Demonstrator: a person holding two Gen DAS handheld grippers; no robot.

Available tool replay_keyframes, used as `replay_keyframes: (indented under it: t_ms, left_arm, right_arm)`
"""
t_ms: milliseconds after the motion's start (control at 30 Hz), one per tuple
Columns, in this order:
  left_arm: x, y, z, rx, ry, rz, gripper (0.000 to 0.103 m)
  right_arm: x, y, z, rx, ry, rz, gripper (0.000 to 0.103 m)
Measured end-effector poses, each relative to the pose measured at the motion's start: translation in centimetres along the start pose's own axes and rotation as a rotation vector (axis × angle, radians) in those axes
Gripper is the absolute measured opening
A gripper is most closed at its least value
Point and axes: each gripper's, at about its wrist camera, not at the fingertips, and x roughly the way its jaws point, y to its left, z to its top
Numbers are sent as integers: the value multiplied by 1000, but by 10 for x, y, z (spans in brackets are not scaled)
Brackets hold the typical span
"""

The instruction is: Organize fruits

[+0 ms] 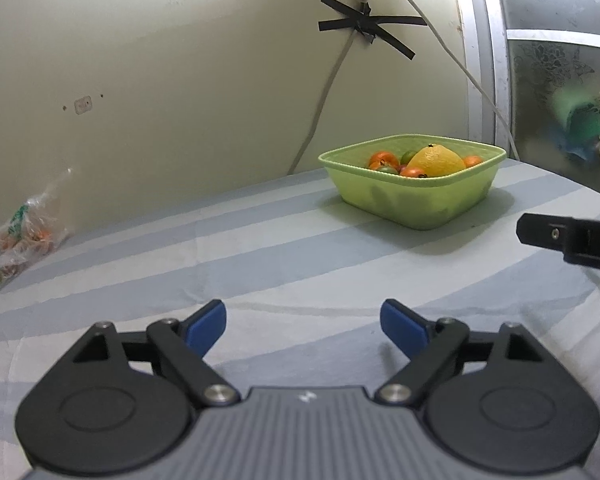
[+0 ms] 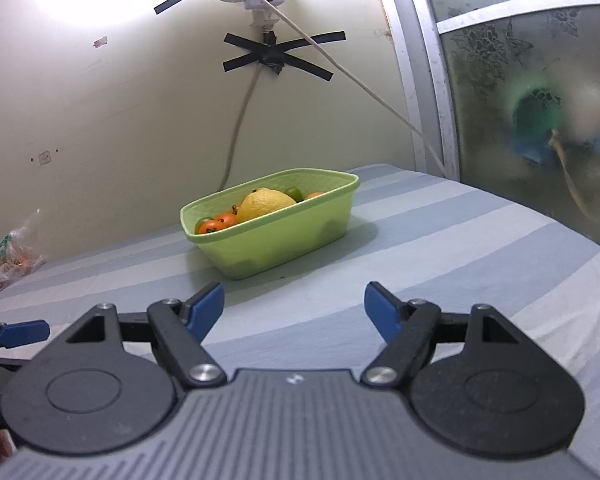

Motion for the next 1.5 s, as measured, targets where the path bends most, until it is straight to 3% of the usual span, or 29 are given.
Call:
replay_keyframes:
  t_ms: [400,1167,1500]
  left_arm:
    - [-4,-5,-1,18,-16,35,95]
    - [3,5,1,-31,45,40,96]
    - [3,6,0,-37,45,49,102]
  right_arm:
    - [-2,-3,0,28,-6,32,79]
    - [2,-10,1,79,30,62,79]
    - [2,-12,1,91,35,68,79]
